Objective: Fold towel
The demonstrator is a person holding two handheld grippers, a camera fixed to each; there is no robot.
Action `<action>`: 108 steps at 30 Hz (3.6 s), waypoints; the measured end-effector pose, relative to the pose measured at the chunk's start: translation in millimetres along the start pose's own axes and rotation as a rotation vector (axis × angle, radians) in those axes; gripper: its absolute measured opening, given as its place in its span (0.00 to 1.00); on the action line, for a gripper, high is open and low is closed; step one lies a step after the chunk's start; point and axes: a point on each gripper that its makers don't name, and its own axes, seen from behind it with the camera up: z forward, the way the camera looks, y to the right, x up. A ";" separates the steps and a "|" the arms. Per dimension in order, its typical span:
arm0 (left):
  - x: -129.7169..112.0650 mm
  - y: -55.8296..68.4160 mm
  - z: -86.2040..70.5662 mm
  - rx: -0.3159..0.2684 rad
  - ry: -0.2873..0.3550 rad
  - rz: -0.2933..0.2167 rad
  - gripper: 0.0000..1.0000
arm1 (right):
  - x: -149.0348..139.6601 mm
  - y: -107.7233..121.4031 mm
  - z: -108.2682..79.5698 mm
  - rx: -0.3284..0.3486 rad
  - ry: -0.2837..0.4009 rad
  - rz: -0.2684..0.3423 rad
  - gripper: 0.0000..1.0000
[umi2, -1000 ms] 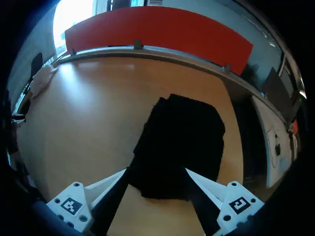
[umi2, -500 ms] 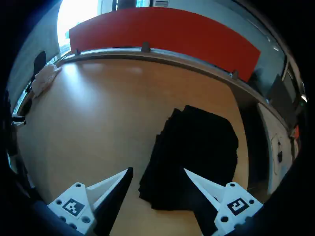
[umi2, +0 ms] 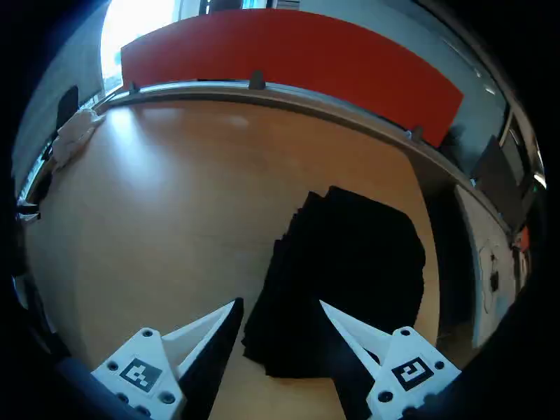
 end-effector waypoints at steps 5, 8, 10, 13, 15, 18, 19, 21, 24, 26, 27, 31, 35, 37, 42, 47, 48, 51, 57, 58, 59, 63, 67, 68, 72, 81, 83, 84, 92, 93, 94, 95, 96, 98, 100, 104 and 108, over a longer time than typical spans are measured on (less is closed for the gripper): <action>-0.6 -1.5 -0.3 0.004 -0.001 -0.003 0.67 | -0.9 -0.9 1.1 0.000 -0.001 -0.005 0.53; -1.2 -2.5 -0.5 0.006 -0.002 -0.006 0.67 | -2.1 -1.5 1.3 0.000 -0.002 -0.007 0.47; -1.1 -2.8 -0.5 0.006 -0.003 -0.007 0.67 | -1.4 -1.7 1.7 0.000 0.001 -0.006 0.38; -1.0 -2.7 -0.4 0.006 -0.003 -0.005 0.67 | 0.3 -2.8 1.7 0.005 0.006 -0.004 0.27; -0.9 -2.2 -0.1 0.006 -0.003 -0.003 0.67 | 1.2 -3.9 1.3 0.011 0.010 -0.003 0.21; -0.5 -1.2 0.3 0.004 -0.003 -0.002 0.67 | 1.7 -4.9 0.9 0.019 0.013 -0.002 0.13; -0.3 -0.8 0.5 0.004 -0.003 -0.002 0.67 | 1.9 -4.7 1.0 0.020 0.014 -0.001 0.13; 0.0 -0.3 0.6 0.003 -0.003 -0.001 0.67 | 2.4 -4.1 1.3 0.022 0.015 0.004 0.10; 0.2 -0.2 0.4 0.003 -0.003 -0.001 0.67 | 3.6 -3.7 1.5 0.027 0.018 0.017 0.07; 0.1 -0.3 0.2 0.003 -0.003 0.000 0.67 | 4.6 -4.8 1.3 0.035 0.021 0.028 0.06; -0.1 -0.5 0.3 0.003 -0.003 -0.001 0.67 | 5.4 -6.2 0.6 0.043 0.024 0.032 0.06; 0.2 -0.6 0.9 0.003 -0.004 -0.003 0.67 | 7.1 -9.8 -2.5 0.067 0.033 0.042 0.06; 2.0 0.7 1.7 0.001 -0.001 0.000 0.67 | 4.4 -12.4 -6.1 0.080 0.031 0.038 0.06; 2.7 1.9 2.1 -0.001 -0.001 0.003 0.67 | 1.7 -14.0 -8.1 0.084 0.027 0.032 0.06; 3.9 4.1 2.7 -0.006 0.000 0.006 0.68 | -6.8 -18.0 -13.0 0.092 0.012 0.015 0.06; 4.8 4.5 2.6 -0.007 0.001 0.009 0.67 | -13.9 -18.9 -16.9 0.100 -0.003 0.006 0.06; 4.8 4.3 2.7 -0.007 0.001 0.010 0.67 | -14.5 -18.1 -16.9 0.099 -0.005 0.006 0.06; 5.1 3.8 2.9 -0.006 0.001 0.011 0.67 | -15.1 -15.7 -17.0 0.094 -0.008 0.011 0.06; 5.1 3.4 2.5 -0.005 0.002 0.008 0.68 | -12.9 -15.0 -18.7 0.094 -0.001 0.024 0.33; 5.1 3.4 2.6 -0.005 0.002 0.007 0.68 | -13.2 -15.3 -19.4 0.095 0.000 0.023 0.43; 5.0 3.5 2.7 -0.005 0.002 0.007 0.68 | -13.5 -15.7 -20.1 0.095 0.001 0.022 0.53; 5.0 3.8 3.1 -0.007 0.001 0.008 0.67 | -15.0 -15.8 -22.4 0.093 0.005 0.013 0.75; 5.4 4.6 3.4 -0.009 0.000 0.010 0.67 | -15.0 -14.2 -23.0 0.086 0.008 0.016 0.83; 5.6 4.8 3.4 -0.009 -0.001 0.011 0.67 | -14.7 -13.9 -23.0 0.085 0.009 0.018 0.86; 6.4 5.9 3.6 -0.011 0.002 0.010 0.67 | -14.2 -13.3 -23.5 0.088 0.012 0.031 0.96; 7.3 5.7 3.0 -0.010 0.005 0.008 0.67 | -12.5 -11.2 -24.7 0.077 0.020 0.039 1.00; 7.6 5.8 3.0 -0.011 0.006 0.008 0.67 | -11.8 -11.4 -25.5 0.076 0.023 0.040 1.00; 7.9 5.8 2.9 -0.010 0.006 0.008 0.68 | -11.2 -11.3 -25.9 0.075 0.025 0.041 1.00; 11.3 5.7 2.3 -0.010 0.013 0.007 0.67 | 0.3 -10.7 -32.2 0.061 0.069 0.065 1.00; 11.9 5.6 2.2 -0.010 0.015 0.007 0.67 | 3.2 -10.4 -33.8 0.058 0.081 0.071 1.00; 12.3 5.4 2.1 -0.010 0.016 0.007 0.67 | 6.0 -10.1 -35.2 0.056 0.093 0.075 1.00; 12.8 5.2 2.0 -0.010 0.017 0.007 0.67 | 8.7 -9.8 -36.7 0.053 0.105 0.080 1.00; 13.3 5.3 1.8 -0.011 0.019 0.007 0.67 | 11.8 -9.5 -38.5 0.049 0.118 0.086 1.00; 14.3 5.5 1.5 -0.013 0.022 0.008 0.68 | 17.2 -9.0 -41.6 0.043 0.143 0.095 1.00; 15.2 5.4 1.5 -0.013 0.023 0.009 0.67 | 23.4 -7.8 -44.7 0.032 0.171 0.105 1.00; 17.1 5.1 1.2 -0.012 0.027 0.011 0.68 | 38.2 -4.1 -50.7 0.005 0.236 0.125 1.00; 19.8 4.3 0.1 -0.011 0.033 0.013 0.67 | 55.1 1.9 -59.3 -0.033 0.313 0.149 1.00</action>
